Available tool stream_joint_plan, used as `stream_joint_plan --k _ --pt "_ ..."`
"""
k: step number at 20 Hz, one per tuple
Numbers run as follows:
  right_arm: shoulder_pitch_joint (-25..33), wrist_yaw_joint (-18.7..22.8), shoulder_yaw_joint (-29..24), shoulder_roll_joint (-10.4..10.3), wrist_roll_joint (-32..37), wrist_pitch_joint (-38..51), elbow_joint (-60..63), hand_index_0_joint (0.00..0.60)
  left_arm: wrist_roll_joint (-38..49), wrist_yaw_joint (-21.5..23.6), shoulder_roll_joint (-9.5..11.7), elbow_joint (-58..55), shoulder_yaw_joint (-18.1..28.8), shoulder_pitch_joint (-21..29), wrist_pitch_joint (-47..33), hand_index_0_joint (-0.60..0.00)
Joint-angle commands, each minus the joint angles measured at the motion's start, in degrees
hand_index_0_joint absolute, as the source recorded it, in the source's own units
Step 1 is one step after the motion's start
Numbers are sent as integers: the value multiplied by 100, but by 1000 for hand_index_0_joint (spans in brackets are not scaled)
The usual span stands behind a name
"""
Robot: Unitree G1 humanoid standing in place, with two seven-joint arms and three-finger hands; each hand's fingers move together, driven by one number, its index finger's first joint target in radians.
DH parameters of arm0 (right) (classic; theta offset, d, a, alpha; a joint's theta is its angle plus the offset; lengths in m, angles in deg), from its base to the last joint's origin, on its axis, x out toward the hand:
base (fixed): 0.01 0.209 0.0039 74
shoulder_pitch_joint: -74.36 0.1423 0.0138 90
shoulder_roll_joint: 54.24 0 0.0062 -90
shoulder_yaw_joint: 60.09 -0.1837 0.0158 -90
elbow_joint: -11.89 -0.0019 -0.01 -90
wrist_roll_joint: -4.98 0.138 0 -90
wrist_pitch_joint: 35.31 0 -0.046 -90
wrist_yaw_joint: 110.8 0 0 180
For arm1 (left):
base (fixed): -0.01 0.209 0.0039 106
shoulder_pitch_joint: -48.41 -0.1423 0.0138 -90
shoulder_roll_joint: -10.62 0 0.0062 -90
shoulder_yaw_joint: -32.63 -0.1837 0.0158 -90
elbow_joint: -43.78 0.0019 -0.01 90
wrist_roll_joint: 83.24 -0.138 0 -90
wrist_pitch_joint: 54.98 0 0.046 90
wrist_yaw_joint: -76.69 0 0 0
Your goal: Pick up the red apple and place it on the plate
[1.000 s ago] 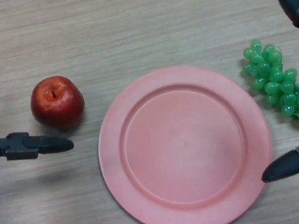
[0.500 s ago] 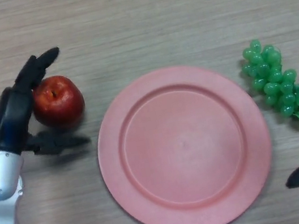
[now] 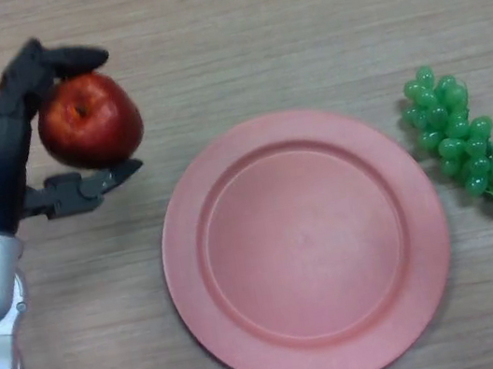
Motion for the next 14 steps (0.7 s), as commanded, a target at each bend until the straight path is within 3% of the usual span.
stream_joint_plan --k 1,3,6,8,12,14 --pt "28 350 -495 367 282 843 -302 0 806 -507 -219 -1566 -71 -235 1223 -600" --pt "-22 385 -591 419 397 889 -302 0 487 -443 -513 -1872 -635 -442 1257 -600" --pt "-216 324 -764 331 453 1061 -302 0 221 -351 -737 -1465 -1169 -484 1065 -600" --pt "-283 168 -886 85 332 1101 -302 0 281 -200 -767 -1247 -1417 -437 955 -600" --pt "-278 -13 -1192 -192 362 1149 -302 0 242 -12 -776 -577 -1786 -221 779 -600" --pt "-104 -244 -1254 -581 160 1104 -302 0 76 -15 -777 -192 -1894 -124 354 -600"
